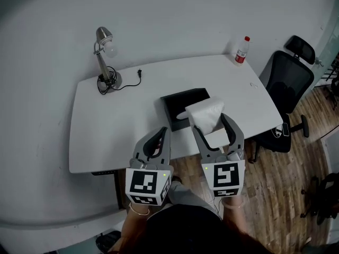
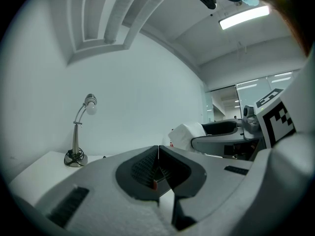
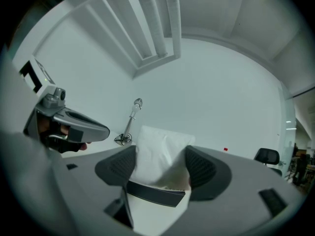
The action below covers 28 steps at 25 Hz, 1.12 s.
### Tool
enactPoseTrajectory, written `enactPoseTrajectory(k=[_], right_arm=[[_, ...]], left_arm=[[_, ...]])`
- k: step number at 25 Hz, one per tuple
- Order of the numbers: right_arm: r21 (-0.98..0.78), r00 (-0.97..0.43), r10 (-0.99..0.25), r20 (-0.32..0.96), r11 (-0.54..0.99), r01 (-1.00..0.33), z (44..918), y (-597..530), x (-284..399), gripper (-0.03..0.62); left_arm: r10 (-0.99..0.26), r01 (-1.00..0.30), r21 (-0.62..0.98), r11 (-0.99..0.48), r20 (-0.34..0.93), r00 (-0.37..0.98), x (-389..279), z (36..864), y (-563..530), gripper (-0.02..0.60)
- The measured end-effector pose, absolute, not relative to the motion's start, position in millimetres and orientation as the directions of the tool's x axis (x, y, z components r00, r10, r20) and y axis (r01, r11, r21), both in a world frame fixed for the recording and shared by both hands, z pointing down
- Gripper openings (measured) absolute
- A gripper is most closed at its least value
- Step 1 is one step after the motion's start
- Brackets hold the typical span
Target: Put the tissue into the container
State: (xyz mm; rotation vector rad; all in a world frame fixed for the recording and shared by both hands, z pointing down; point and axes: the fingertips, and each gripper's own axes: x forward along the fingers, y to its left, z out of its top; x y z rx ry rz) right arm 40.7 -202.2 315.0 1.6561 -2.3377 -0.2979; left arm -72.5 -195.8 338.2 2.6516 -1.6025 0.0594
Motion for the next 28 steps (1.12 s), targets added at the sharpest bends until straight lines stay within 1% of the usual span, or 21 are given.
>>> enactPoseTrajectory(k=[8, 28], right_arm=[[0.299, -0.322, -0.938, 0.125, 0.345, -0.889, 321.6, -233.9, 39.2, 0.331], [0.258, -0.342, -0.904, 0.256, 0.405, -0.877, 360.2, -308.7, 31.5, 0.331]], left_arm=[[-0.883, -0.886, 0.029, -0.463, 0.080, 0.463, -73.0, 345.8, -223.3, 0.028], [-0.886, -0.894, 0.053, -0.444, 0.120, 0.448, -77.9, 363.2, -290.0, 0.028]])
